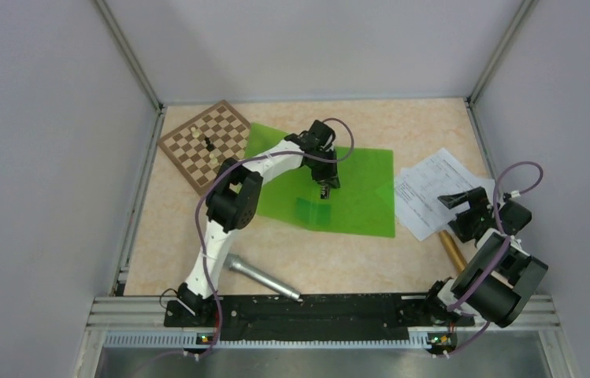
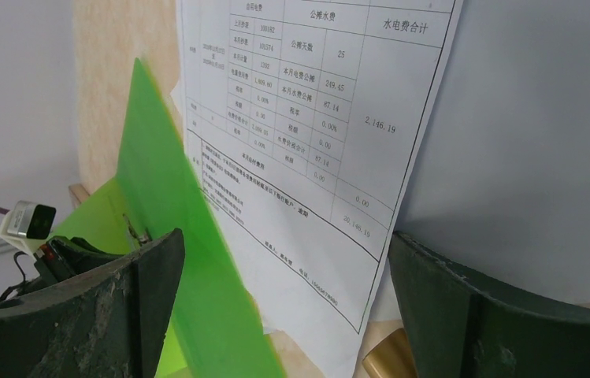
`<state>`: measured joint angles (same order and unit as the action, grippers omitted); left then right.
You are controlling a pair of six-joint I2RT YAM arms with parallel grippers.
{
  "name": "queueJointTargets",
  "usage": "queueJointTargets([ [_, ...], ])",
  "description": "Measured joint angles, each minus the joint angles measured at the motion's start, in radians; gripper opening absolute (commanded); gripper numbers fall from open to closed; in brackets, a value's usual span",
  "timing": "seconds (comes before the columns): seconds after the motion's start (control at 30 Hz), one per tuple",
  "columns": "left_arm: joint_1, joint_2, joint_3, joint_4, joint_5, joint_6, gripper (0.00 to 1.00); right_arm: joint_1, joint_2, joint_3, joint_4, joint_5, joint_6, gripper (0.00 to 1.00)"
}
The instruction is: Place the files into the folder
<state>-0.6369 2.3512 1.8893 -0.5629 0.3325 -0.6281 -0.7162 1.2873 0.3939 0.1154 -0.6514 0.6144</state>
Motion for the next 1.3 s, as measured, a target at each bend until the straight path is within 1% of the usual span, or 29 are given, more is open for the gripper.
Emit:
queueJointTargets([
  [0.2, 0.035, -0.033, -0.029, -0.022, -0.077, 0.031, 0.21, 0.000, -0.007, 0.000, -0.012, 0.005, -0.010, 0.98],
  [0.33, 0.043, -0.039, -0.035, -0.027, -0.071, 0.052, 0.21, 0.000, -0.011, 0.002, -0.021, 0.013, -0.015, 0.98],
  [0.43, 0.037, -0.039, -0.030, -0.035, -0.057, 0.063, 0.22, 0.000, -0.028, 0.014, -0.063, 0.044, -0.032, 0.98],
  [0.57, 0.003, -0.039, 0.003, -0.072, -0.042, 0.084, 0.23, 0.000, -0.082, 0.014, -0.131, 0.106, -0.058, 0.98],
  [0.73, -0.079, -0.037, 0.127, -0.075, 0.020, 0.086, 0.23, 0.000, -0.137, 0.014, -0.191, 0.174, -0.072, 0.98],
  [0.87, -0.125, -0.020, 0.204, -0.011, 0.095, 0.056, 0.23, 0.000, -0.155, 0.014, -0.214, 0.203, -0.072, 0.98],
  [1.0, -0.135, 0.034, 0.215, 0.103, 0.158, -0.006, 0.24, 0.000, -0.152, 0.015, -0.213, 0.212, -0.072, 0.98],
  [1.17, -0.141, 0.116, 0.215, 0.212, 0.183, -0.087, 0.24, 0.000, -0.109, 0.037, -0.208, 0.209, -0.071, 0.98],
  [1.3, -0.155, 0.183, 0.254, 0.253, 0.185, -0.138, 0.24, 0.000, -0.097, 0.040, -0.196, 0.200, -0.060, 0.98],
])
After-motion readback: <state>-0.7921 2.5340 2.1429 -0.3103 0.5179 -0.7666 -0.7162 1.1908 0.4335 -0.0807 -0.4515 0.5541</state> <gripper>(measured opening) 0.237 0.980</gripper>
